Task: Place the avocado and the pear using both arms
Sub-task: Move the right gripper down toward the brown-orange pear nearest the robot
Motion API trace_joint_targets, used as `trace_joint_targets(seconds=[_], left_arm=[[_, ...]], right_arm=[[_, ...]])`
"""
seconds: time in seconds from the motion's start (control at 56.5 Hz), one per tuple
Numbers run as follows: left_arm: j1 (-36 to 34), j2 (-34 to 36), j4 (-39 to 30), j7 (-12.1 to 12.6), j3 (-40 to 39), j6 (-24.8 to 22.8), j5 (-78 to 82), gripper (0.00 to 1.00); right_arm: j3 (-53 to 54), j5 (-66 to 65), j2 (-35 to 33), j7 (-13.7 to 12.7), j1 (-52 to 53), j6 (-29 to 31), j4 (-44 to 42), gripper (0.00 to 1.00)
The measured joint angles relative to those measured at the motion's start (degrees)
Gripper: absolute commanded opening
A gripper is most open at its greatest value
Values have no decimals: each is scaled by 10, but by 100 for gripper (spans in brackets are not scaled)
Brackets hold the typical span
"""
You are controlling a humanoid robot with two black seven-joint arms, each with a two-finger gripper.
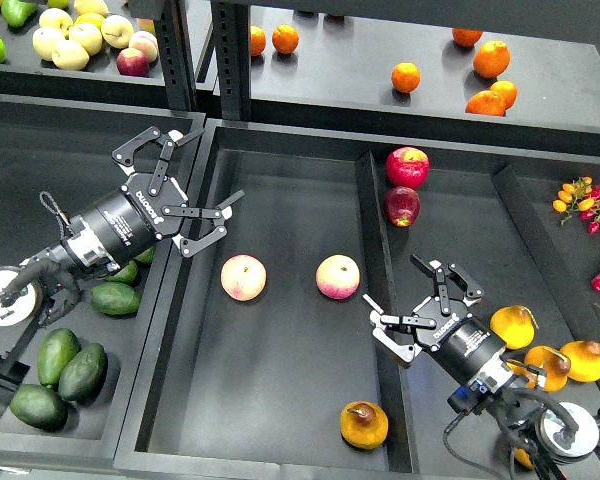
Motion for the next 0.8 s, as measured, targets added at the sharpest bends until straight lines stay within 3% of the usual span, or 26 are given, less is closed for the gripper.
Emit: trace_joint_targets(seconds=[0.142,0.425,0.797], left_arm=[[23,-25,-23,0,-37,5,0,96],[48,-27,-25,0,-47,68,-1,98],[83,-27,-19,0,-8,67,-2,99]], right_arm=[[-2,1,-33,-3,-1,0,-1,100],[-39,0,-77,-4,-2,0,-4,100],[-125,0,-178,-4,-43,-1,-1,100]])
